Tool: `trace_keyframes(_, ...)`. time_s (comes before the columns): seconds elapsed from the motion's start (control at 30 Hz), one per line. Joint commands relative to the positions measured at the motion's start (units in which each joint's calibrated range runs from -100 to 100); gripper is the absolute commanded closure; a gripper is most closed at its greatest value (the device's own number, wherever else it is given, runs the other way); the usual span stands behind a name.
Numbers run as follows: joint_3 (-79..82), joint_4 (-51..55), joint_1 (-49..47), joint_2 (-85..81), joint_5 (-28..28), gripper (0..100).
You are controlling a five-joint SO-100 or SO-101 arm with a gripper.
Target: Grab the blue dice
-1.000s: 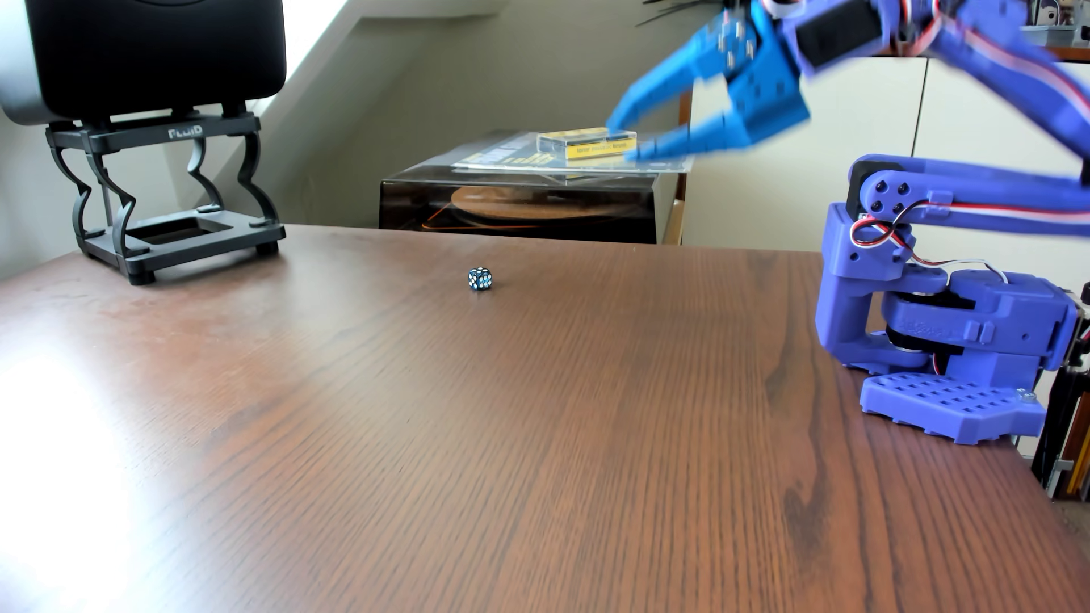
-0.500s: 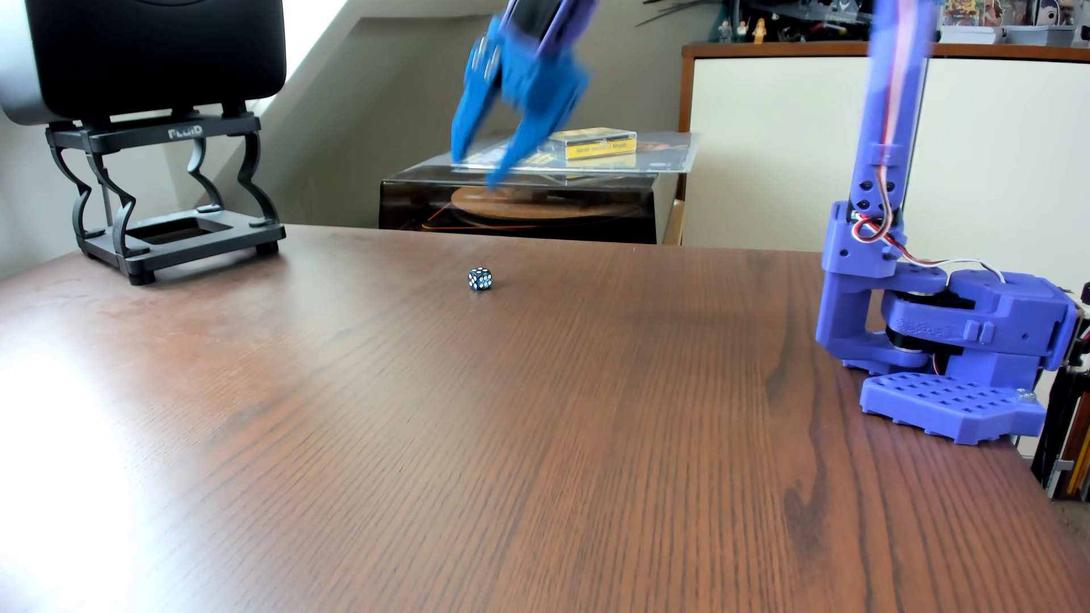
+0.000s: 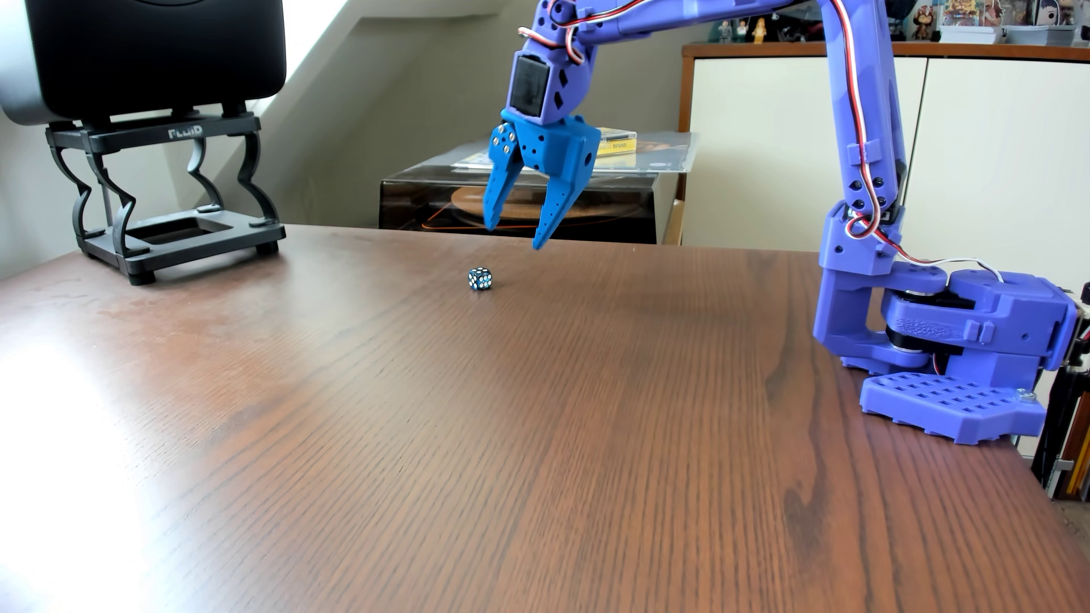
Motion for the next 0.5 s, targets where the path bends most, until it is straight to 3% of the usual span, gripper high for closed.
trace_keyframes(0.0, -4.8, 1.9, -1.3, -2.0, 1.2, 78)
trace_keyframes(0.2, -4.8, 1.2, -1.9, -1.4, 1.2, 78)
trace_keyframes(0.47, -16.7, 0.7, -0.7, 4.7, 1.1, 78)
